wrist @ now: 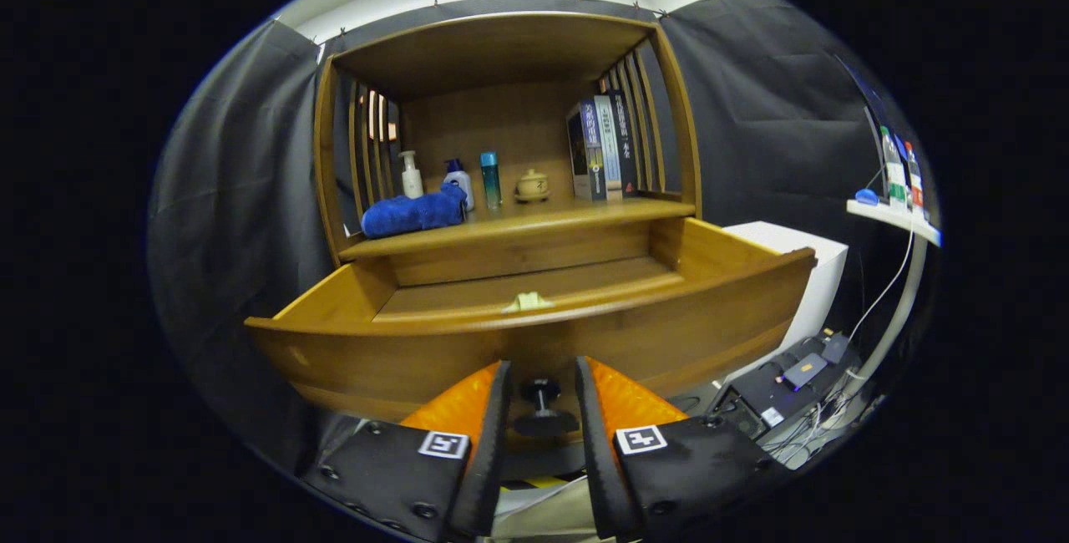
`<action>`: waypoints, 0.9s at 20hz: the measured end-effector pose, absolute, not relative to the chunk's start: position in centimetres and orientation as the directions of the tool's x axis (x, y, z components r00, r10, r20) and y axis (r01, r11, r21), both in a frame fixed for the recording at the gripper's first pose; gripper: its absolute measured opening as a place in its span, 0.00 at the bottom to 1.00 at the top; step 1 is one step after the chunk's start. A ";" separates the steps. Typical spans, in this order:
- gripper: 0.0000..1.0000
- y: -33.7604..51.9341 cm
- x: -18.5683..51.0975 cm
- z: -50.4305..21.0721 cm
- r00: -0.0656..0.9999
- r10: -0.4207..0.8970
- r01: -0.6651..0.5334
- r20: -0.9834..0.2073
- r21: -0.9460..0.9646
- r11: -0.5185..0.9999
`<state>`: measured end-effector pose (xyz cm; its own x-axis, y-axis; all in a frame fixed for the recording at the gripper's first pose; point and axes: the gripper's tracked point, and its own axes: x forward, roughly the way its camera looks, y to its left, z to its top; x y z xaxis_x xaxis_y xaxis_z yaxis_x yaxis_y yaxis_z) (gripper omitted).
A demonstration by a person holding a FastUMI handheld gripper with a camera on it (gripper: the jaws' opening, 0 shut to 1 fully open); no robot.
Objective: Pull open the drawer, take out the items inside it, and place them on the countertop above the cabinet.
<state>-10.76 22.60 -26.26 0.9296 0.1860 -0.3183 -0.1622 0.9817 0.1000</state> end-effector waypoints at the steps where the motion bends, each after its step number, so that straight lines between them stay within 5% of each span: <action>1: 0.57 22.9 -10.7 -24.9 0.935 0.186 -0.164 -0.302 0.098 0.982; 8: 0.83 24.9 -6.9 -17.8 0.947 0.205 -0.197 -0.247 0.055 0.979; 14: 0.98 27.4 -0.9 -16.7 0.898 0.243 -0.239 -0.367 0.056 0.969; 18: 0.98 27.2 3.0 -18.4 0.835 0.227 -0.252 -0.501 0.018 0.968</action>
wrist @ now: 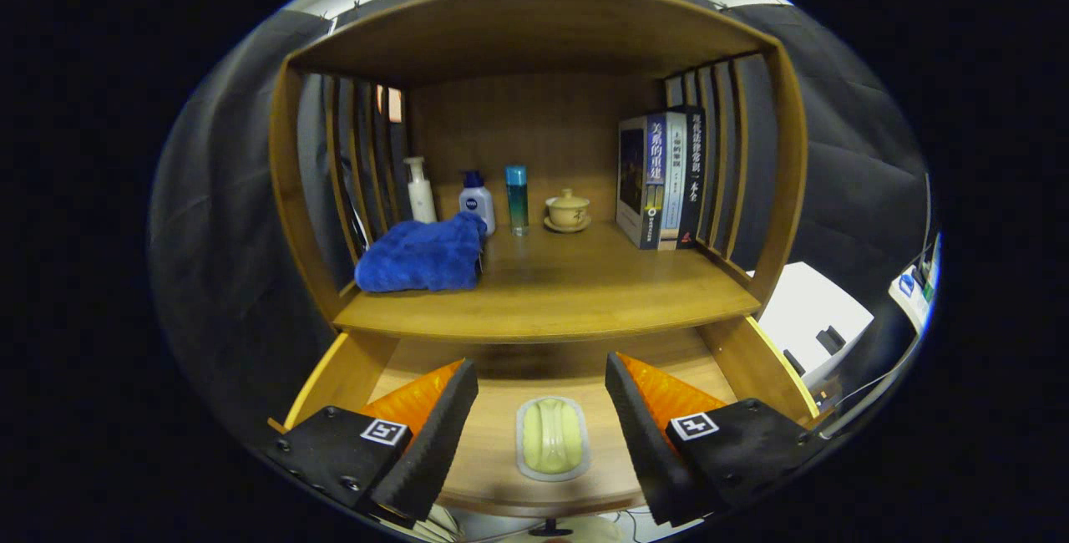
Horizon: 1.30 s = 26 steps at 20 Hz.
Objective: Pull open the drawer, take out the items inside it, and place them on the countertop above the cabinet.
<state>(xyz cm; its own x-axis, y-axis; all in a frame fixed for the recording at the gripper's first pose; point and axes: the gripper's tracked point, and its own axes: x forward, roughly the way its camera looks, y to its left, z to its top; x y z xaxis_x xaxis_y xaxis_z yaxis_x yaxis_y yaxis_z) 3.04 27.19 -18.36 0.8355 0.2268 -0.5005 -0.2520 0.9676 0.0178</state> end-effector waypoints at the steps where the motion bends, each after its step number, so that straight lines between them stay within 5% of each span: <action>1: 0.98 27.1 4.0 -18.7 0.824 0.219 -0.256 -0.522 0.000 0.967; 18: 0.99 26.4 5.7 -29.7 0.448 0.148 -0.256 -0.882 0.032 0.966; 22: 0.78 26.4 5.1 -32.0 0.378 0.128 -0.233 -0.917 0.040 0.972; 25: 0.72 26.5 4.5 -33.3 0.328 0.123 -0.226 -0.937 0.048 0.973; 26: 0.62 26.5 4.3 -33.6 0.313 0.125 -0.216 -0.942 0.057 0.975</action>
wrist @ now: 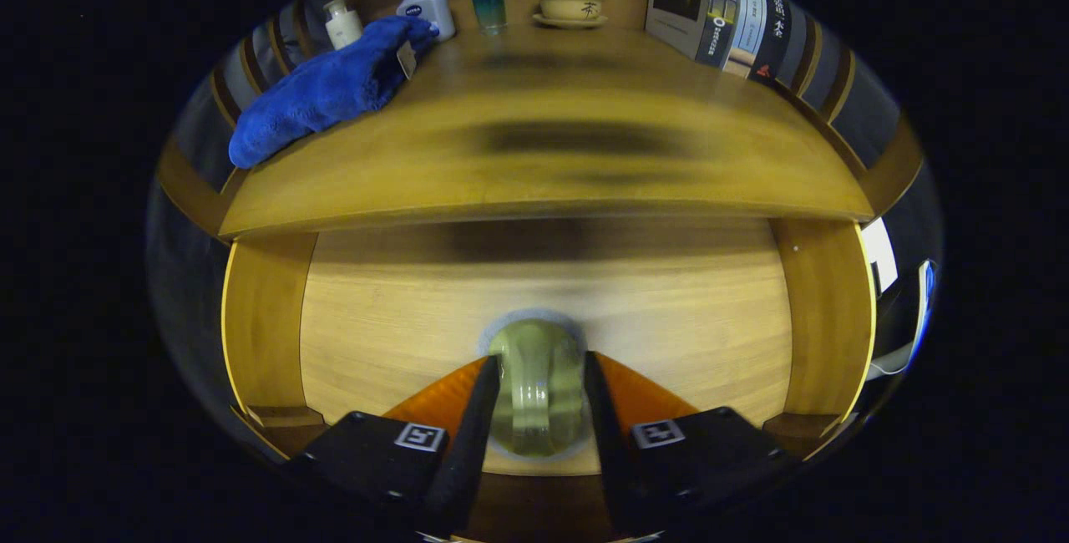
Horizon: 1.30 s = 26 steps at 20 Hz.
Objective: Pull open the drawer, take out the items inside it, and place them on the countertop above the cabinet.
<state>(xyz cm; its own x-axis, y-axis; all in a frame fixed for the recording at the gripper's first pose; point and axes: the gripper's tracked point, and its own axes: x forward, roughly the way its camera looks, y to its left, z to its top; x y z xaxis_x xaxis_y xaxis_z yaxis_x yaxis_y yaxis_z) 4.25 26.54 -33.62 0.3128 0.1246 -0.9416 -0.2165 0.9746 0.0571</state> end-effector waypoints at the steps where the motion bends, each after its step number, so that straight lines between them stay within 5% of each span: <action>1: 0.51 26.6 4.1 -34.0 0.305 0.127 -0.206 -0.944 0.065 0.976; 2: 0.40 26.6 4.0 -34.1 0.302 0.129 -0.201 -0.945 0.069 0.977; 6: 0.23 26.5 3.7 -33.3 0.305 0.116 -0.211 -0.945 0.052 0.976; 26: 0.23 27.6 6.7 -17.9 0.400 0.176 -0.292 -0.899 0.056 0.955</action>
<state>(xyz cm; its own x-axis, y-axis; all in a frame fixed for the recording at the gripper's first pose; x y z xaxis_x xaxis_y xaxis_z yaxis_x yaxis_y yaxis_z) 6.74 27.64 -17.88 0.4002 0.1757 -0.8994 -0.2922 0.9547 0.0565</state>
